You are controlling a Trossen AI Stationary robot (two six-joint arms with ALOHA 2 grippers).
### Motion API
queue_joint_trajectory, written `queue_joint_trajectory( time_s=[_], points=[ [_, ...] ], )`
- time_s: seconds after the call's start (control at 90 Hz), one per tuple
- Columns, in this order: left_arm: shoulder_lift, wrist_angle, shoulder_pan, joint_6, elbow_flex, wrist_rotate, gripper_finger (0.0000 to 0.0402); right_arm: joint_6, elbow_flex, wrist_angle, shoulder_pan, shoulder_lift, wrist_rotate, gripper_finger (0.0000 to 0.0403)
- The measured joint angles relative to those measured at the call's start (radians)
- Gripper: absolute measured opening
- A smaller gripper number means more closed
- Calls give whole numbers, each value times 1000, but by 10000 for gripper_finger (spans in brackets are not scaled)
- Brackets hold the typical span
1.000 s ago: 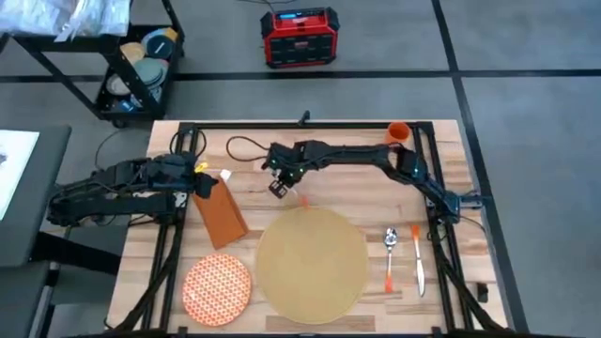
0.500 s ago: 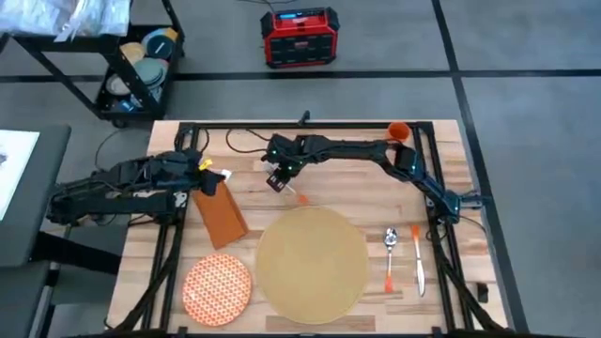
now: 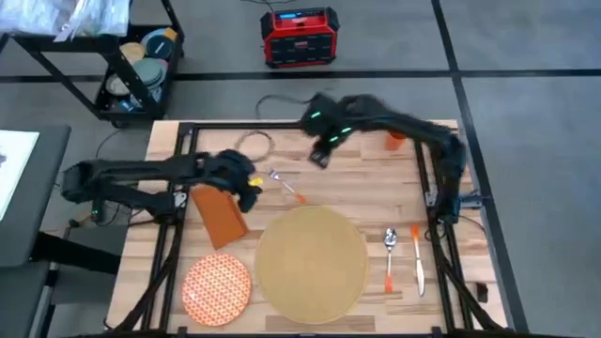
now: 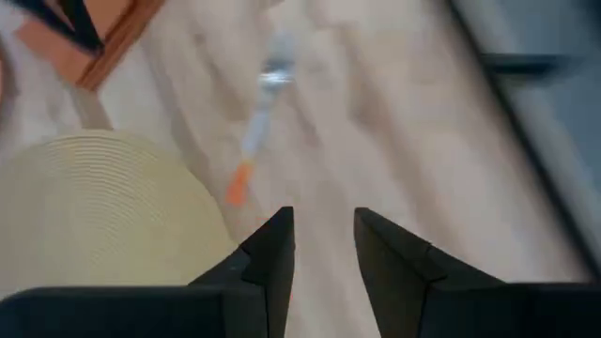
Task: Set table place
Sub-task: Put the fork on the orange table napkin
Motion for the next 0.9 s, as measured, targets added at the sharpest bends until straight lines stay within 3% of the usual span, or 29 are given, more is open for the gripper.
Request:
queue_joint_trajectory(
  time_s=[0.089, 0.311, 0.467, 0.711, 0.9],
  points=[
    [148, -37, 24, 185, 92, 72, 0, 38, -5, -27, 3, -117, 84, 102],
    [491, -383, 87, 684, 423, 74, 0, 157, -72, -77, 29, -311, 200, 102],
    [655, -600, 116, 952, 621, 74, 0, 233, -163, -145, 59, -386, 235, 102],
    [755, -645, 167, 1063, 827, 79, 1, 332, -385, -153, 121, -480, 246, 102],
    [755, -646, 213, 1072, 861, 161, 32, 394, -483, -117, 152, -553, 248, 102]
  ],
)
